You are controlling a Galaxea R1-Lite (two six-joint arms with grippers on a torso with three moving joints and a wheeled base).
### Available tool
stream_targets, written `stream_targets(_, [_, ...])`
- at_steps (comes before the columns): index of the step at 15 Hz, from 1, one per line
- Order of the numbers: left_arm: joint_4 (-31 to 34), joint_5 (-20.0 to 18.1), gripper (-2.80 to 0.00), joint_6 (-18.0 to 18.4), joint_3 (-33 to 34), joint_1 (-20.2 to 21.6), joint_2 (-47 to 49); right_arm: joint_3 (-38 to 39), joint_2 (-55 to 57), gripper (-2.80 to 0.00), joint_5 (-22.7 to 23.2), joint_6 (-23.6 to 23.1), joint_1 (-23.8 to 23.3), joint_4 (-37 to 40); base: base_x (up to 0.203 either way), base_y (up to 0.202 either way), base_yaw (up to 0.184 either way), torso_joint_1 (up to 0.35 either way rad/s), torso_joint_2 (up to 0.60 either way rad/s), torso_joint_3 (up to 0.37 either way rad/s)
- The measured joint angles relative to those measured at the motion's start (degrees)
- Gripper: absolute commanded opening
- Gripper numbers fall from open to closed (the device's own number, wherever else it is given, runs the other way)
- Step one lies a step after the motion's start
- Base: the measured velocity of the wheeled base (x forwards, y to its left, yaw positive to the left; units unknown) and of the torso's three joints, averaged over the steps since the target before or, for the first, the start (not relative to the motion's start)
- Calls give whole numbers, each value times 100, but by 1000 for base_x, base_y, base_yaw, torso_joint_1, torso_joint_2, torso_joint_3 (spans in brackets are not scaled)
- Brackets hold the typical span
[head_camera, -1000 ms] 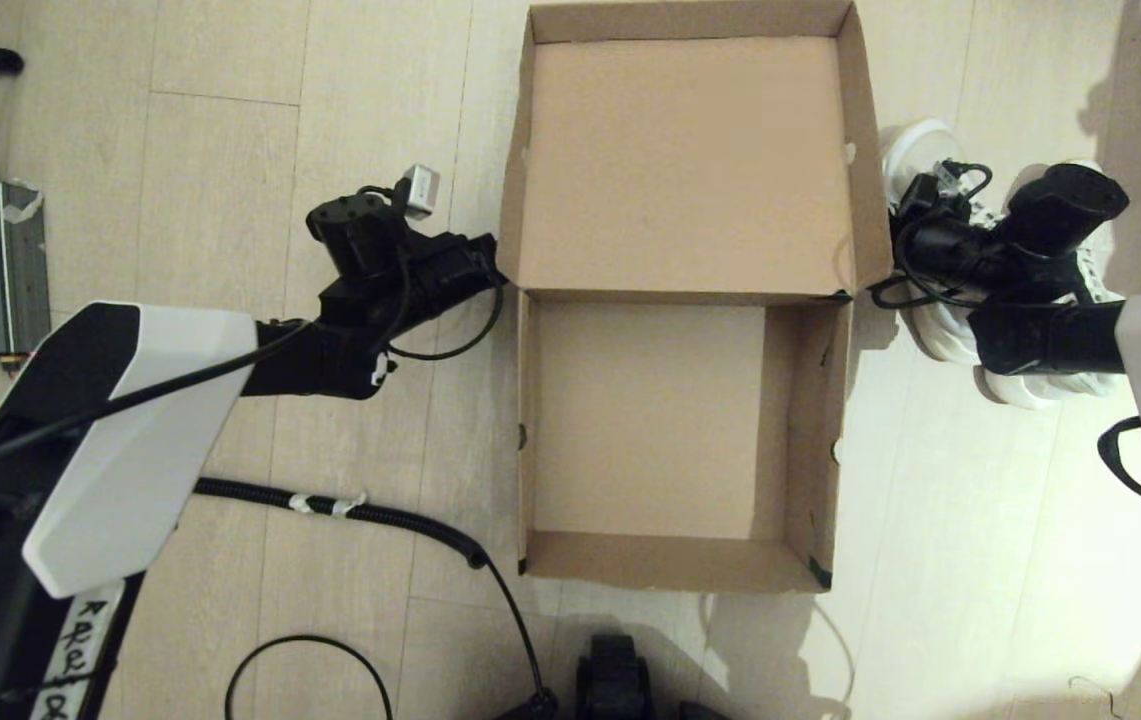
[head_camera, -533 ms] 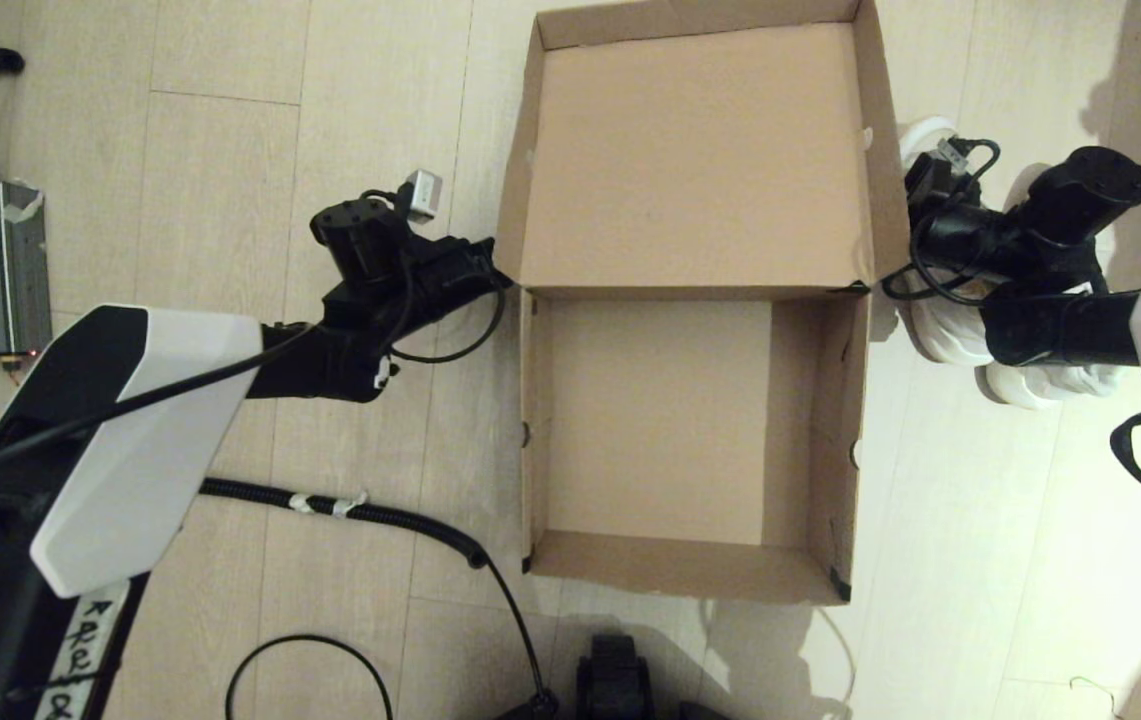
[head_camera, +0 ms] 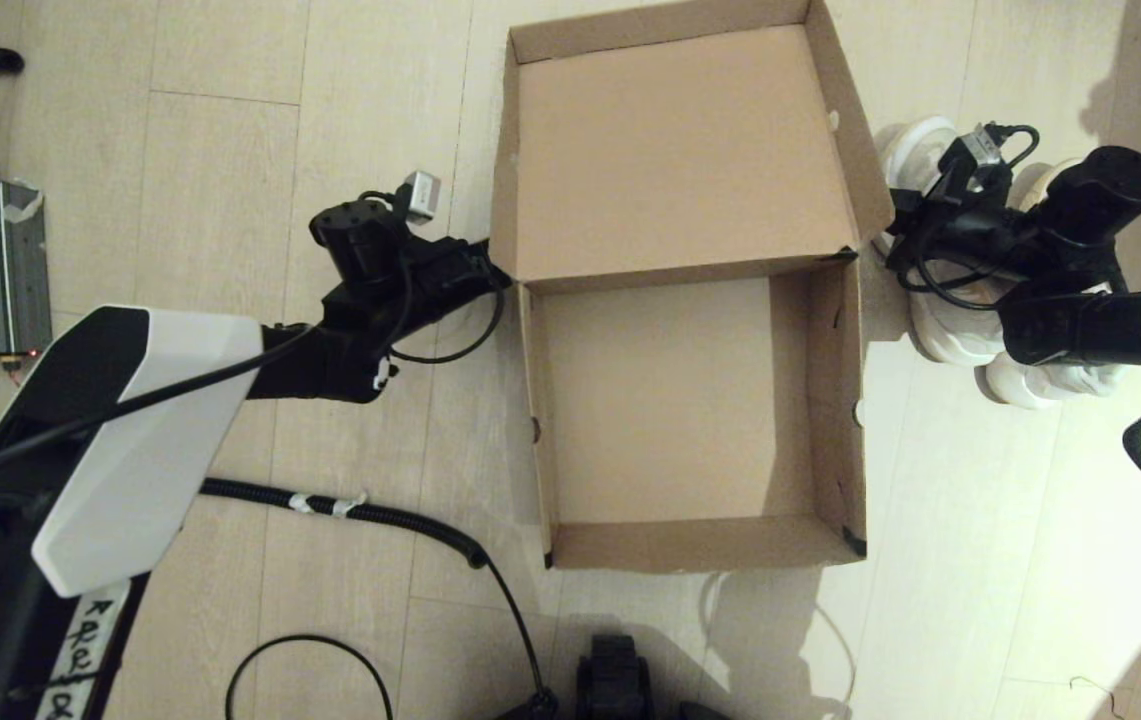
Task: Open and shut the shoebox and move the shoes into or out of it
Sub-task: Put the shoes into the shoe box
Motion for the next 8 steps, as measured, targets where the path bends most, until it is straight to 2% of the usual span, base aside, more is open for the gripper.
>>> stream_targets(2, [-4, 7, -280, 2, 0, 32, -15, -5, -38, -280, -519, -246, -45, 23, 0, 0, 0, 0, 0, 0])
stream_targets(5, [-1, 4, -280, 4, 0, 41, -23, 15, -276, -280, -1398, -275, -194, 43, 0, 0, 0, 0, 0, 0])
stream_targets(8, [49, -43, -280, 0, -6, 37, -33, 129, -687, -280, -1691, -280, -421, 73, 0, 0, 0, 0, 0, 0])
